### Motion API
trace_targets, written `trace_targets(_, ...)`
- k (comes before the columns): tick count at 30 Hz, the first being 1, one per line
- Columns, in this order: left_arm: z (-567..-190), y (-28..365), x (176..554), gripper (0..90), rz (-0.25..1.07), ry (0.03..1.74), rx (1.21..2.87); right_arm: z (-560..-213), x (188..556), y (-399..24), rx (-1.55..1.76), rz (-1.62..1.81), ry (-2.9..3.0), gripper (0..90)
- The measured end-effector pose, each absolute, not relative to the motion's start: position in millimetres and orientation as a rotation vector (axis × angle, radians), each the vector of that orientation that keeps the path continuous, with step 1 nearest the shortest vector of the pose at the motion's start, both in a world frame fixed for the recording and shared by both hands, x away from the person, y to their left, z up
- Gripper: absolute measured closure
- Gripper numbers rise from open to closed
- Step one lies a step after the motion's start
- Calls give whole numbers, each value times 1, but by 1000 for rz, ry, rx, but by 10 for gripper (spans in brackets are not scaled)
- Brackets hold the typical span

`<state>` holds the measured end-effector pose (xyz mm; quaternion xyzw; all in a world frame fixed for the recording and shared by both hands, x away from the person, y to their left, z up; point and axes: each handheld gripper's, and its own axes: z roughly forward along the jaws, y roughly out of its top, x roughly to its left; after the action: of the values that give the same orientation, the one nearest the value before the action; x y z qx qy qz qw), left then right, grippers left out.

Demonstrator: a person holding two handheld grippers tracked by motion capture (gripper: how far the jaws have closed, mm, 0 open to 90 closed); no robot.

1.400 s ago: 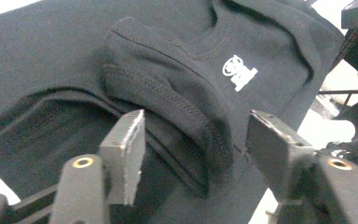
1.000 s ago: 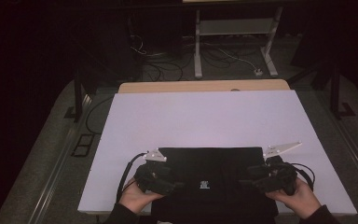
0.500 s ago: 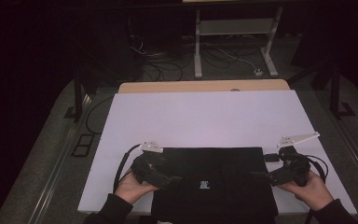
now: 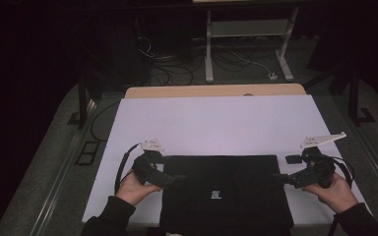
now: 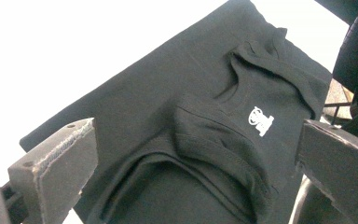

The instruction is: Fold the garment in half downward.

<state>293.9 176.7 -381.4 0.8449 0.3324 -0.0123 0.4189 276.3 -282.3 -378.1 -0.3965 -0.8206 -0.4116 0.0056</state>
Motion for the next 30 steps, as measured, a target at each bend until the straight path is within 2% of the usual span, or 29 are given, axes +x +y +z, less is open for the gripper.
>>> trace_targets(6, -378, 181, 299, 0, 28, 825, 2111, -379, 281, -287, -1256, -1288, -2570, 0)
trace_targets(30, -395, 194, 332, 0, 39, 824, 2092, -393, 312, -300, -1312, -1269, -2559, 0)
